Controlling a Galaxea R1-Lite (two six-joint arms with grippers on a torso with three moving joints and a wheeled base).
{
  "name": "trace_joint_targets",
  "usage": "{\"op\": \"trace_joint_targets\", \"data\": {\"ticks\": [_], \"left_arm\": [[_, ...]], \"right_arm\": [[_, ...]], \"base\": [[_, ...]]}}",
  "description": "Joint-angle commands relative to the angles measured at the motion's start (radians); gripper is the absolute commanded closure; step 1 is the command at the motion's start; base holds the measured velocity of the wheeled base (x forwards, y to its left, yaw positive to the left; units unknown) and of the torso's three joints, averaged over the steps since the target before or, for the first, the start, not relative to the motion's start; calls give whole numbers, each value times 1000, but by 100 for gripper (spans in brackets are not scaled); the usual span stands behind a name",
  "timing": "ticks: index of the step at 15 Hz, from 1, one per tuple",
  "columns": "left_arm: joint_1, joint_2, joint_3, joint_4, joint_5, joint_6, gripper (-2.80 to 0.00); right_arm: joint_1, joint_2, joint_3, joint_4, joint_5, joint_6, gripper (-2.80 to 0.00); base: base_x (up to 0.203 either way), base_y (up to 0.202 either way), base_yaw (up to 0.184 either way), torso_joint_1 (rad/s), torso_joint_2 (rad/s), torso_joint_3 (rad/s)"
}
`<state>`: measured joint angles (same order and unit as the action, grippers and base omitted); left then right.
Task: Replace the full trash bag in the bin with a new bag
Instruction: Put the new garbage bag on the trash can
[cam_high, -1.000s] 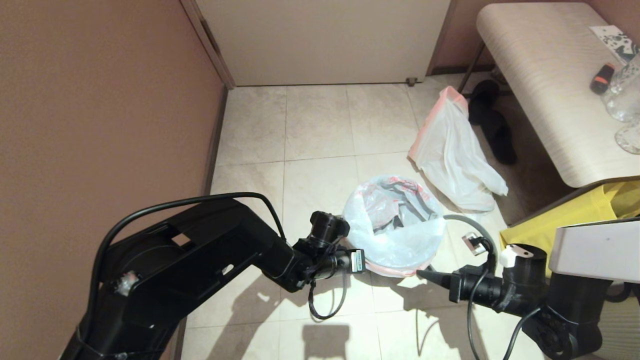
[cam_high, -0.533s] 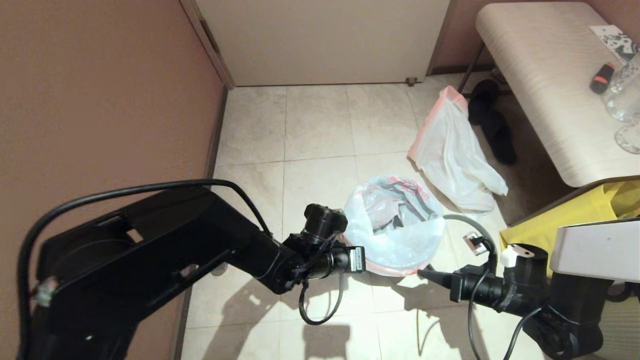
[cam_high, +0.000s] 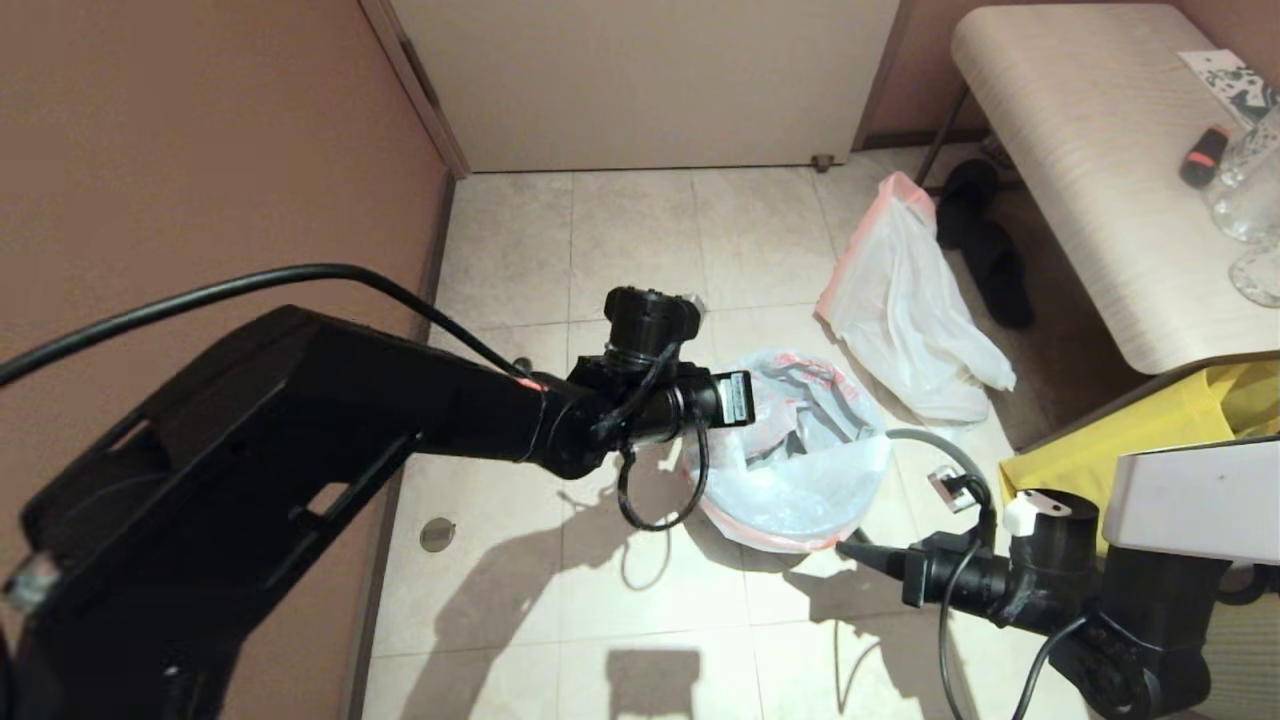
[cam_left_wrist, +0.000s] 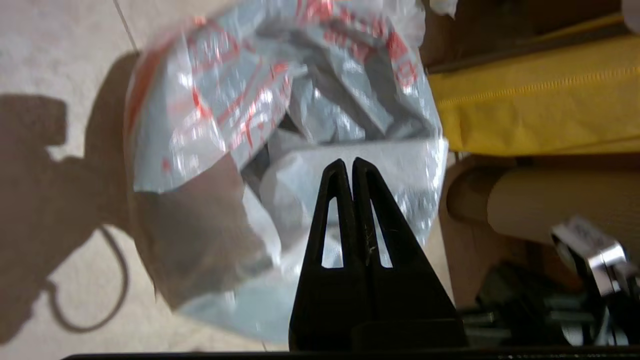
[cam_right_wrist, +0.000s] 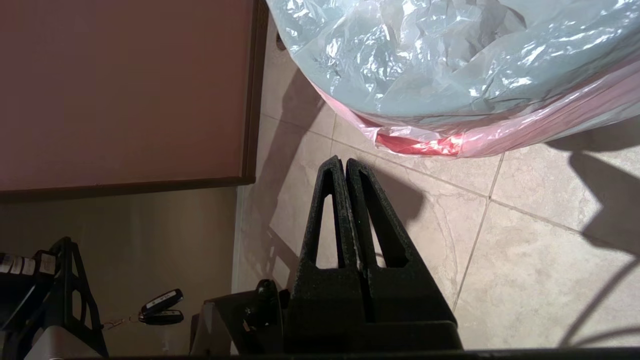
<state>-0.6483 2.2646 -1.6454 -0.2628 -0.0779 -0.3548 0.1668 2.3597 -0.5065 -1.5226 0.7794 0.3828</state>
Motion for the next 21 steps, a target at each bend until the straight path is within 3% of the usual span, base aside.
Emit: {"op": "trace_joint_targets", "data": {"ticks": [1,3,5,9,10,13,15,21], "left_arm": [[11,156,-205,69,-5,14,0],[17,242,-346,133,-75,85,0],[24,328,-348,194,-133,147,0],[49,431,-340,223,-144,171,0],[57,454,-337,229,-131,184,0],[67,431,-295,276,0,197,0],[59,388,-266,337,11,188,0],[82,252,-151,357,53,192,0]], "right_arm": [[0,-4,8,-47,5,1,0],[-20,-11,11,-47,5,1,0],[-26,-19,22,-47,6,2,0],[-24,-19,22,-47,15,1,0],[-24,-19,21,-47,15,1,0],[-24,-19,20,-47,15,1,0],[-29,-20,20,-47,15,2,0],[-40,-23,15,-47,24,4,0]], "base": [[0,0,0,0,0,0],[0,0,0,0,0,0],[0,0,0,0,0,0],[0,0,0,0,0,0],[0,0,0,0,0,0],[0,0,0,0,0,0],[0,0,0,0,0,0],[0,0,0,0,0,0]]}}
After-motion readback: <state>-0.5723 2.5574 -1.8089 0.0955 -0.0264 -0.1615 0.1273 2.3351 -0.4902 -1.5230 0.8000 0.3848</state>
